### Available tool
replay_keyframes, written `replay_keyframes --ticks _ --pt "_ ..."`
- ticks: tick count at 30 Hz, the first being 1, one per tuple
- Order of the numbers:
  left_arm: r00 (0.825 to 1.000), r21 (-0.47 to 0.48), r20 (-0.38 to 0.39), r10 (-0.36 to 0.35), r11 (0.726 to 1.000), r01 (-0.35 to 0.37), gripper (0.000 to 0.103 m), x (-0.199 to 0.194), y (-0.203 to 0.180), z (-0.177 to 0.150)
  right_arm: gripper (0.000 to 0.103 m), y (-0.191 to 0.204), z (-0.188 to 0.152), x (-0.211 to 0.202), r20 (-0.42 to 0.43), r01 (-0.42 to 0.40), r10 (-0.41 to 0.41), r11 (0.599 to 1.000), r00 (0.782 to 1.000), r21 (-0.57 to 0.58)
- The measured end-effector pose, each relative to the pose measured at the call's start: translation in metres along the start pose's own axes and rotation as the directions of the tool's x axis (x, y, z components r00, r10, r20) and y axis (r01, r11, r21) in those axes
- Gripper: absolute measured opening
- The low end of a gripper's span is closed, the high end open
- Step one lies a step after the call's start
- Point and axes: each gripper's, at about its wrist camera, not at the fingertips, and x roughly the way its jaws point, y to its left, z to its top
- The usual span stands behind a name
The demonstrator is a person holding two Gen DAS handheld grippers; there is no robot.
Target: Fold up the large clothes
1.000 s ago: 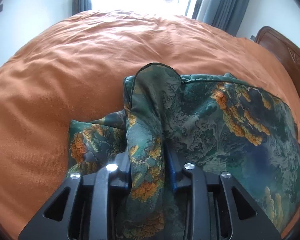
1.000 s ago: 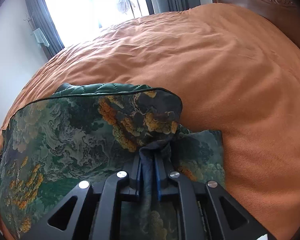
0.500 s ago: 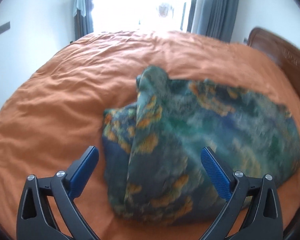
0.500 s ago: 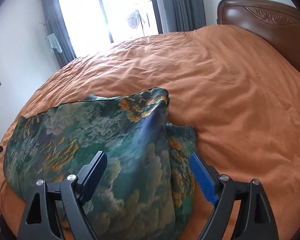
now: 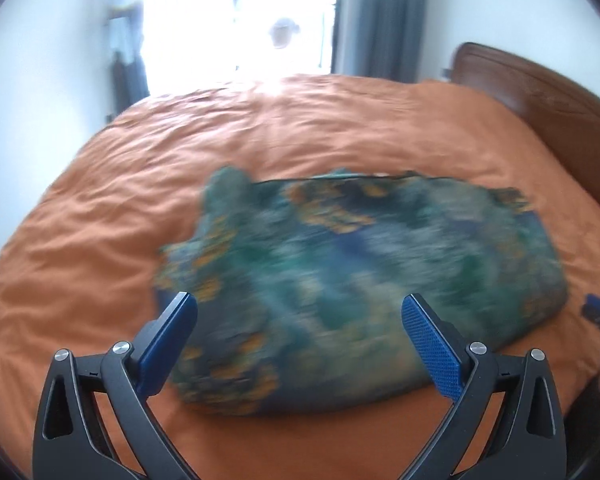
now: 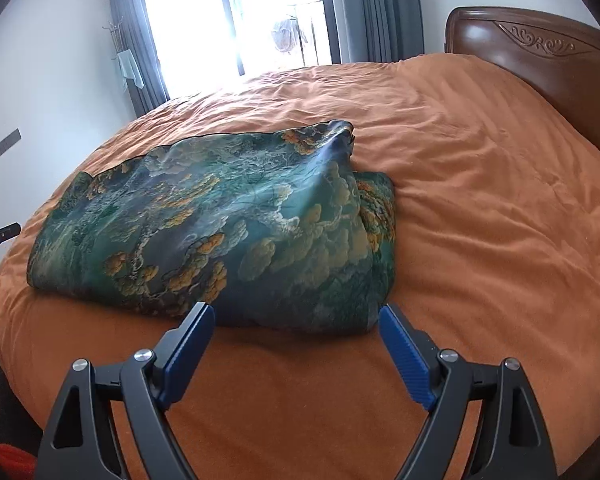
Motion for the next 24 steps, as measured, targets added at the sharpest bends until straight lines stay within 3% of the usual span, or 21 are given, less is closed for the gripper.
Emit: replay_keyframes --ticks 4,7,13,18,24 --pt "0.993 0.080 -0.053 -0.101 0.991 0.105 0.102 0.037 -0.056 0.030 0.086 0.005 -0.014 -0.010 0.017 -0.047 0.046 0.997 0.999 0.055" --pt "0.993 0.122 -0.081 -0.080 0.988 0.090 0.102 0.078 -0.086 0.058 0.086 0.012 -0.020 -0.016 0.018 -0.080 0.079 0.994 0.997 0.075" --pt "0.983 0.072 -0.171 -0.072 0.994 0.086 0.101 0.157 -0.106 0.097 0.086 0.022 -0.030 -0.025 0.004 -0.103 0.103 0.994 0.995 0.037" --pt "0.971 0.118 -0.234 -0.048 0.990 0.078 0.101 0.180 -0.118 0.076 0.086 0.018 -0.036 -0.030 0.003 -0.109 0.109 0.993 0.994 0.034" --pt "0.975 0.223 -0.216 -0.049 0.970 0.098 0.101 0.149 -0.128 0.033 0.086 0.003 -0.038 -0.026 0.000 -0.110 0.110 0.990 0.994 0.084"
